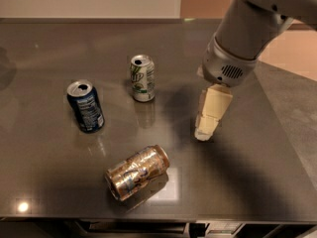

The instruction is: Place orange can upright

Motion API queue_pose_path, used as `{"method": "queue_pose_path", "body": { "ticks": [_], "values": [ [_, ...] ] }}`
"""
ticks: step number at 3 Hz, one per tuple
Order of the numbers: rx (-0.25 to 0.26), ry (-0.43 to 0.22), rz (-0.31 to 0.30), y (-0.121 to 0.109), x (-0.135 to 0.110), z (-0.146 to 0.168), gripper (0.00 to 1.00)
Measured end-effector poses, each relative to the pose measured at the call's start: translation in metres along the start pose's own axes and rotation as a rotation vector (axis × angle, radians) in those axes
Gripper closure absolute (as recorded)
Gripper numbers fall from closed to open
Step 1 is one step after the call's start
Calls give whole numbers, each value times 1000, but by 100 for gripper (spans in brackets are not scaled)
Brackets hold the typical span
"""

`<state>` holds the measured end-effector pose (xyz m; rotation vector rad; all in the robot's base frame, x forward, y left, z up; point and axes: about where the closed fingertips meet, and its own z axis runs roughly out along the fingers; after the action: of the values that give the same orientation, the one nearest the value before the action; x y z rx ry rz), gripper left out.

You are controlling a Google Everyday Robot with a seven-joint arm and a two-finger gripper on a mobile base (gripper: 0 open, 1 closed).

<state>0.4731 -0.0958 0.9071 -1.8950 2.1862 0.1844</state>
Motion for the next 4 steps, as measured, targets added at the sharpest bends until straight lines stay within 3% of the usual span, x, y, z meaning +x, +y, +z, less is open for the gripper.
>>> {"method": "queue_pose_path", "body": {
  "ticks": [3, 4],
  "values": [
    [-59, 35, -204, 33, -45, 23, 0],
    [-59, 34, -210, 33, -46, 23, 0]
  ]
}}
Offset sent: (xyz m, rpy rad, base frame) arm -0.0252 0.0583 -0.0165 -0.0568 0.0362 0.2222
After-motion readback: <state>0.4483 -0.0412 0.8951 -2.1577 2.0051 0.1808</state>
